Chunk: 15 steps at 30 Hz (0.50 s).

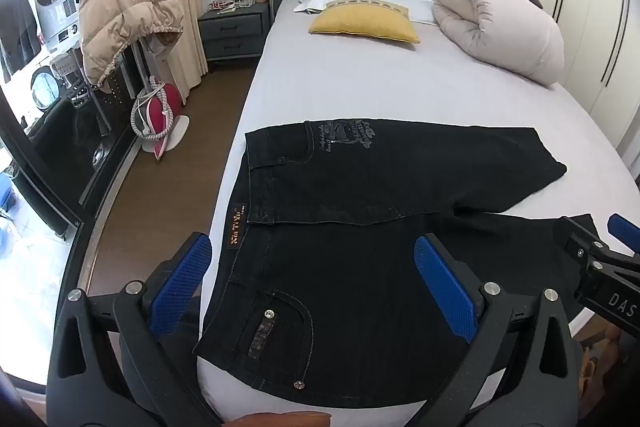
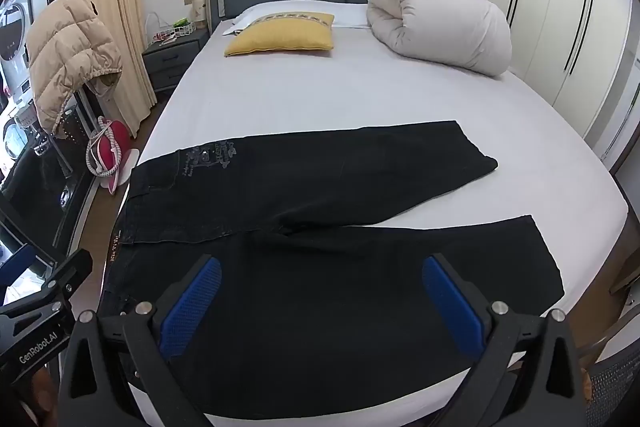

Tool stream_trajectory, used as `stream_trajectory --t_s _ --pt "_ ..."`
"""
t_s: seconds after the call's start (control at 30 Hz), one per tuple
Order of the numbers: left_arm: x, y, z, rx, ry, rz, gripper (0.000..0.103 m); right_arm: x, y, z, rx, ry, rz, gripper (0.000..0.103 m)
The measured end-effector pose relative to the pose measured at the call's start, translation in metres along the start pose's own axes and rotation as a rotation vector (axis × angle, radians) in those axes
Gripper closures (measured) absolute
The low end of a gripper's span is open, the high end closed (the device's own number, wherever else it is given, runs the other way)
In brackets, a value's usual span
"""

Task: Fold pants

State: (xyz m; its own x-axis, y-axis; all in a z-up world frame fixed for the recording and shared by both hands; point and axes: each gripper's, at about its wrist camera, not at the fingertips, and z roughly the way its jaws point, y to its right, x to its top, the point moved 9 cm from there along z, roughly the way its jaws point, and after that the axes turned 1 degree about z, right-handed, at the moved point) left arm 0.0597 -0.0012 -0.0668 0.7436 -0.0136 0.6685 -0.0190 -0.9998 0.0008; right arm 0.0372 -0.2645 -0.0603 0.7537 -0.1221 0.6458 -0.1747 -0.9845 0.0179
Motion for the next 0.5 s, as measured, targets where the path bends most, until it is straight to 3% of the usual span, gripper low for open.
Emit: stream_trajectory --t_s 0.5 --pt "-0.0023 -0.0019 -0.0007 -0.004 -0.005 -0.008 0.000 -0.0005 0.0023 0.0031 0.009 -0.001 0.007 0.000"
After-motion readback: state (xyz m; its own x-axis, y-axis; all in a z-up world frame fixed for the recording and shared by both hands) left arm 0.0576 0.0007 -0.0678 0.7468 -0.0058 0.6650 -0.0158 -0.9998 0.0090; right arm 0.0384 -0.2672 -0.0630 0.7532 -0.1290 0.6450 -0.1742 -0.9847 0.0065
